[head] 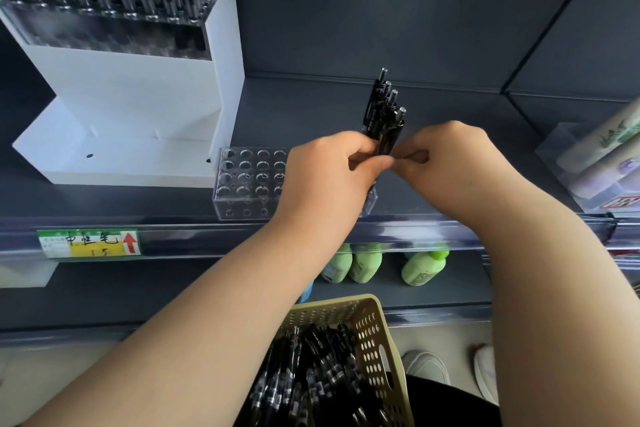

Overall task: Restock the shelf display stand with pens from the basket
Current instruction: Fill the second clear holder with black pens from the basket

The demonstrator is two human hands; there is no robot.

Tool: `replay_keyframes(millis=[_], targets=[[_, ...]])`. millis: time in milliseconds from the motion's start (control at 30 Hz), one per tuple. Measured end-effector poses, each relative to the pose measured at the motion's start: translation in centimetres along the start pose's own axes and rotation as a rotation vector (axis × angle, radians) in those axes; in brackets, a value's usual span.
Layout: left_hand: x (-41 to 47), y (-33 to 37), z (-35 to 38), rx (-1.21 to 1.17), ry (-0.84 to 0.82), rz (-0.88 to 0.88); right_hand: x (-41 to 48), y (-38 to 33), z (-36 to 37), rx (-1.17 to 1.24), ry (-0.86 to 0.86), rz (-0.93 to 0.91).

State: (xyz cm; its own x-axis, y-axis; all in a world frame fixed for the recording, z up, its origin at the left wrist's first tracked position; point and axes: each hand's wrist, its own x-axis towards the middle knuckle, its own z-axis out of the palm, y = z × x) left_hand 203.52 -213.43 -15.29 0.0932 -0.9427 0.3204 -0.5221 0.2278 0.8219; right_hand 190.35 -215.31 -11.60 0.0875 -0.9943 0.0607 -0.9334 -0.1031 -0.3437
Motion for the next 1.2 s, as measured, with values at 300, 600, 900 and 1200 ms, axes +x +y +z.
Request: replay_keyframes(millis=[300,600,900,1200], targets=[[-0.4,-0.8,1.0,0.022,0.034,0.034,0.2,-0.4,0.7,-0.029,-0.033,-0.027],[-2.0,-2.3,-2.4,0.385,-0.087,0.059,-1.6,0.3,1.2,0.03,-0.02,0.087],[-11.2,-4.2,-8.4,0.614,-0.321,-0.059,-8.8,-0.7,5.6,0.085,-0.171,0.156],[-19.8,-7.8,-8.3,0.668,-0.541,-0.328,-20.0,-4.5,15.2,0.033,-0.452,0.174]])
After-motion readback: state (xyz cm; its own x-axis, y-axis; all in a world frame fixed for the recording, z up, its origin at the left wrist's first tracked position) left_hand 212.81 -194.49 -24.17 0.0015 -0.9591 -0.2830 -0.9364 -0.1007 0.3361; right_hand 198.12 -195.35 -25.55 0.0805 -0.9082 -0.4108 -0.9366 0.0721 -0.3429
